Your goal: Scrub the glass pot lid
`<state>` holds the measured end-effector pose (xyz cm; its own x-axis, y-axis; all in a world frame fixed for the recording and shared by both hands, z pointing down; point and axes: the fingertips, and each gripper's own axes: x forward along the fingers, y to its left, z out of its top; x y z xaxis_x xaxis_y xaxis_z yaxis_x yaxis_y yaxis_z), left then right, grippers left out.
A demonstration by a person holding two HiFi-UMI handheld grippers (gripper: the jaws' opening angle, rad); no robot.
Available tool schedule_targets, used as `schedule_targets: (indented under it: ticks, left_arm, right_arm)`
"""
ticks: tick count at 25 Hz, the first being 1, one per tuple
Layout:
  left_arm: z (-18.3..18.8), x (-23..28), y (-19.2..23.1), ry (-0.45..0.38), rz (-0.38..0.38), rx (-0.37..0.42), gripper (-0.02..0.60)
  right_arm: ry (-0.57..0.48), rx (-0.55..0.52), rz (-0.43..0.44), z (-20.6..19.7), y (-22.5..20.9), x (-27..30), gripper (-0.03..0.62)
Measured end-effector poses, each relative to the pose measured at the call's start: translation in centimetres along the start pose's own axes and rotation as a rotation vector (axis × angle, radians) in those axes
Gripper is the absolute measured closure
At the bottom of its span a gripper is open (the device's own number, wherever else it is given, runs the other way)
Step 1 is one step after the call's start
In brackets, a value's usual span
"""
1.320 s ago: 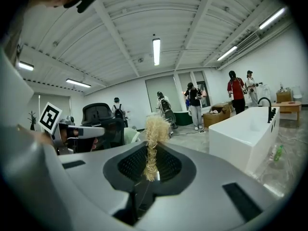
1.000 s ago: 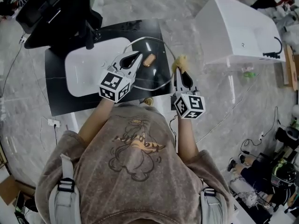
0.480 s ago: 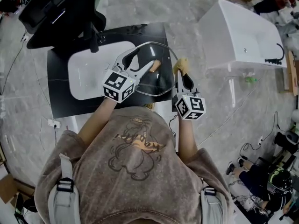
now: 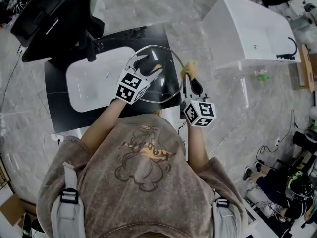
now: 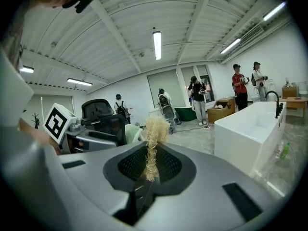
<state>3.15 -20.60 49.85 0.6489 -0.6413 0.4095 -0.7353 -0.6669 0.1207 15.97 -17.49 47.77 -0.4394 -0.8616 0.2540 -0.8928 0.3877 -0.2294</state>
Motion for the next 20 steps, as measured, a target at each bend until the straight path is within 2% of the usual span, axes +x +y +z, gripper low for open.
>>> schedule_targets:
  ticks: [11,16,20]
  left_arm:
    - [-7.4,5.3,-0.5,0.233,-0.023,0.009,0.311]
    - [-10.0,6.7,-0.4,0.312,-0.019,0.017,0.322]
    - [-10.6,6.8,-0.6,0.331,-0.021,0.020,0.327]
  right_arm:
    - [0.018,0.006,0.001,-0.5,-0.4,-0.5,0.545]
    - [0.025,0.005,-0.002,-0.8,-0.5,-0.6,0.545]
    - [0.025,0.006,-0.007,-0.7,-0.7,-0.8,0.545]
